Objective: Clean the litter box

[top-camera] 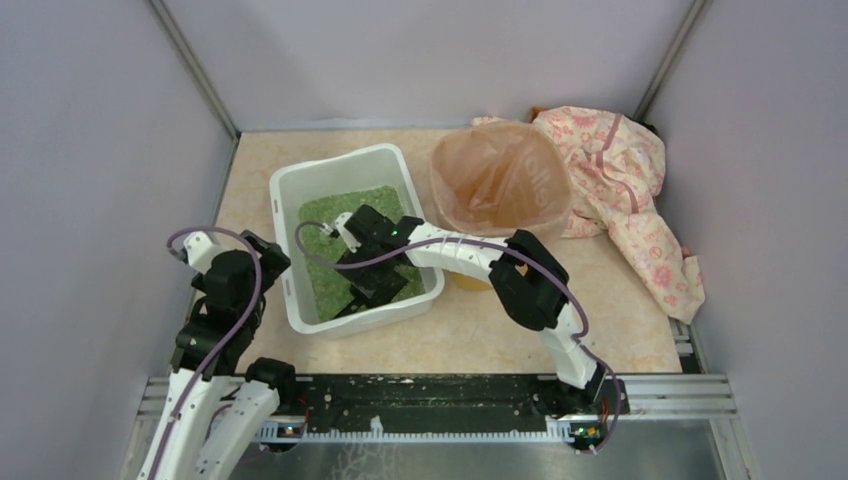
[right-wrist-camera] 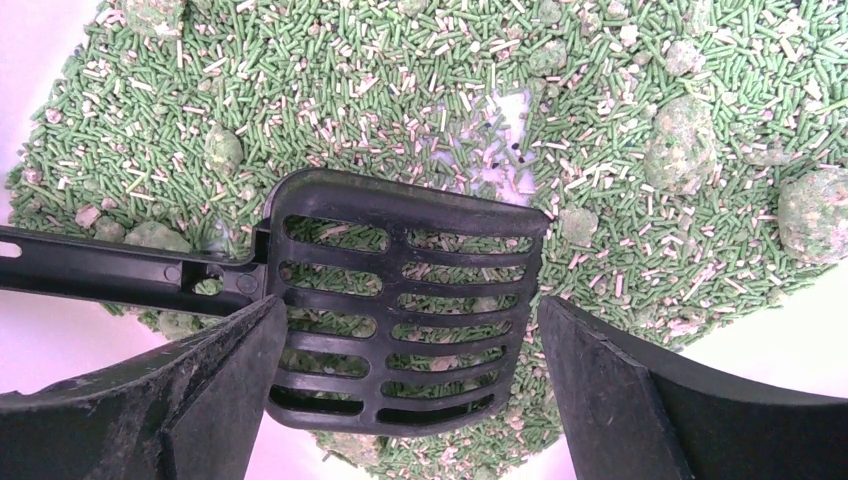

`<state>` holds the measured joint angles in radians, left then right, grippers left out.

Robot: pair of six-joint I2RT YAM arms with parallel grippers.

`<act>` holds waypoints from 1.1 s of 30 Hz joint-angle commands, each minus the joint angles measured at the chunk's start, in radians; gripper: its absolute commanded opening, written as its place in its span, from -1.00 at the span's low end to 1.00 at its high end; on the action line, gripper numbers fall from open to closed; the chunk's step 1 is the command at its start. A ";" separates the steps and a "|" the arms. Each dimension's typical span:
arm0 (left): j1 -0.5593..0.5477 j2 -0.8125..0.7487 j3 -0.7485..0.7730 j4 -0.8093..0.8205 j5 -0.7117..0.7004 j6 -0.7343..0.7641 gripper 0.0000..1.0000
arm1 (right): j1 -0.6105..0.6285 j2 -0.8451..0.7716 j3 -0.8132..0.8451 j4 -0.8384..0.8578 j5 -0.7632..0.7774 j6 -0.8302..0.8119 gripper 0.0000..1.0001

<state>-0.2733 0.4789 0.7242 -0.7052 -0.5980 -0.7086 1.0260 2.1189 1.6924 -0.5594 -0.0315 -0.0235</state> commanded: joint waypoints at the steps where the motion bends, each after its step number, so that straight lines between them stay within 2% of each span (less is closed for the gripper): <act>1: 0.000 0.007 0.069 -0.016 -0.019 0.015 0.97 | 0.036 0.024 -0.058 -0.044 0.010 0.017 0.97; 8: -0.001 0.005 0.098 -0.040 -0.016 0.013 0.97 | 0.036 0.159 0.031 -0.074 0.000 0.007 0.96; 11: -0.001 -0.004 0.095 -0.054 -0.021 0.009 0.97 | 0.032 0.207 0.100 -0.074 -0.042 0.003 0.83; 13: -0.001 -0.013 0.096 -0.065 -0.026 0.008 0.98 | 0.021 0.227 0.159 -0.079 -0.066 0.003 0.65; 16: -0.001 -0.019 0.102 -0.078 -0.035 0.010 0.98 | -0.006 0.250 0.231 -0.088 -0.097 0.004 0.23; 18: -0.001 -0.023 0.109 -0.087 -0.037 0.011 0.98 | -0.023 0.260 0.270 -0.100 -0.109 0.003 0.04; 23: -0.001 -0.042 0.097 -0.090 -0.019 0.003 0.97 | -0.046 0.231 0.282 -0.111 -0.098 0.006 -0.77; 24: -0.001 -0.042 0.091 -0.084 -0.011 0.005 0.97 | -0.046 0.218 0.277 -0.110 -0.089 0.009 -0.86; 28: -0.001 0.002 0.054 -0.050 0.027 0.047 0.97 | -0.046 0.162 0.261 -0.114 -0.039 0.016 -0.99; 33: -0.001 0.092 0.039 -0.013 0.024 0.085 0.97 | -0.049 0.103 0.243 -0.100 -0.008 0.016 -1.00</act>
<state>-0.2729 0.5098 0.7803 -0.7666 -0.5900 -0.6716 0.9867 2.2852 1.9564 -0.6529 -0.1112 -0.0029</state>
